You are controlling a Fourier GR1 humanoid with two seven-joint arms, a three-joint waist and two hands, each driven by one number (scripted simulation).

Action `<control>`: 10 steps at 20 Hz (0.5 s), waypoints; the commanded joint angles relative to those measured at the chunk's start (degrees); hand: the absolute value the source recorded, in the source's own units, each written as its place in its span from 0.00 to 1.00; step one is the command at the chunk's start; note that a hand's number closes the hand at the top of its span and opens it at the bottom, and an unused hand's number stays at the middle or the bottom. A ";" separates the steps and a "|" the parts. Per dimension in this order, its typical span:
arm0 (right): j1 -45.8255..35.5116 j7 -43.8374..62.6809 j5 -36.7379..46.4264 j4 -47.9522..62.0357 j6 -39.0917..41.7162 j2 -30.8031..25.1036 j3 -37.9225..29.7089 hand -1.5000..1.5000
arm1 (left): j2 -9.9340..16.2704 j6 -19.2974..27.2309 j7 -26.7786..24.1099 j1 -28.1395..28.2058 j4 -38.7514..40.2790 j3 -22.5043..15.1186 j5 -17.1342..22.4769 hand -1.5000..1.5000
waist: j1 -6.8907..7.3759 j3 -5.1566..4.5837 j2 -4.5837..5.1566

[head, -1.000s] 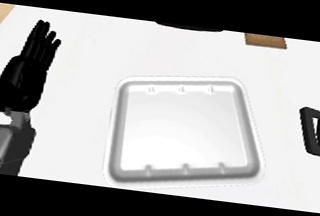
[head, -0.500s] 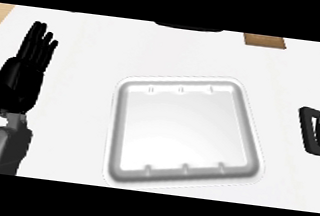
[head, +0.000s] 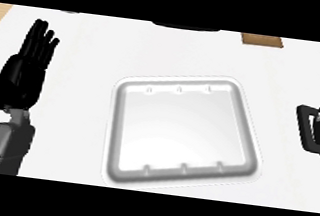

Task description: Pick the eggplant from the tray and place it in the pot

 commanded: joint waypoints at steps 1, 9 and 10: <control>9.53 -1.73 -3.71 -12.31 -3.56 6.39 -0.87 0.00 | -0.90 -0.06 0.00 3.38 -2.65 -1.23 -0.61 0.50 | 0.07 0.02 -0.13; 24.73 -9.46 -16.46 -25.13 -4.22 12.89 -3.30 0.00 | -0.81 -0.83 -0.50 1.39 -1.36 -0.57 -0.36 0.50 | -0.04 0.04 0.02; 24.33 -11.10 -20.20 -22.10 -4.11 9.95 -4.86 0.00 | 1.23 -1.50 1.09 0.86 -1.77 0.97 0.01 0.50 | 0.24 0.05 0.05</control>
